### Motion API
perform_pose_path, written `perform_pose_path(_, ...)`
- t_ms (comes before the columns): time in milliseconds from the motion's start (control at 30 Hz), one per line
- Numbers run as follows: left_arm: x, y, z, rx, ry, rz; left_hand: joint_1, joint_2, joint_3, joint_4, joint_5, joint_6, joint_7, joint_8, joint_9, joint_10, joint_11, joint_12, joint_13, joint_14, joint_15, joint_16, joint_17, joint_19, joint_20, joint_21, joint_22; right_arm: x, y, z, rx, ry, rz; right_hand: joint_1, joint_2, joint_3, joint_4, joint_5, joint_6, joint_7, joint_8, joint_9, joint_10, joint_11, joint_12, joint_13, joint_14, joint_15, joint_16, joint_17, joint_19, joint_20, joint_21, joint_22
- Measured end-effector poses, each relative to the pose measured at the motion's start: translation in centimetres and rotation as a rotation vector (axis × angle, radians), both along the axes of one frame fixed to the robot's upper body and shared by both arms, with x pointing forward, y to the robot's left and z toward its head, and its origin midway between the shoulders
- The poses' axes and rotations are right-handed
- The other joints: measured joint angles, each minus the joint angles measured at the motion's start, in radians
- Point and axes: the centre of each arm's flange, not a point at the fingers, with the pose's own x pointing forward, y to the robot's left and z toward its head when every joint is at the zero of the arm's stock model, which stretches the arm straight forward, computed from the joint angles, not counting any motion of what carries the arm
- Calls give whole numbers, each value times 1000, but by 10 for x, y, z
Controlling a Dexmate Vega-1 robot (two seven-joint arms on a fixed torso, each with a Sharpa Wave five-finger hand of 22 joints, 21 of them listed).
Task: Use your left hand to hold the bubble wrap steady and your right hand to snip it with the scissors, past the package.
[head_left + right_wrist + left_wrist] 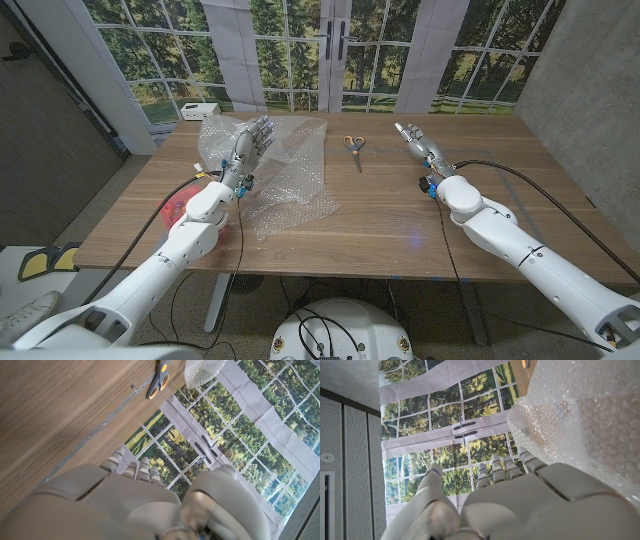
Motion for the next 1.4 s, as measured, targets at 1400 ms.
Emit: perform_pose_path(1400, 8, -5, -12, -66, 49, 9, 5, -5, 0, 0, 0, -45, -5, -5, 0, 30, -2, 0, 0, 23, 2, 0, 0, 9, -2, 4, 0, 6, 24, 32, -143, 61, -83, 78, 4, 26, -51, -9, 82, 25, 7, 0, 86, 52, -6, -12, 93, 56, 13, -5, 128, 11, 10, 0)
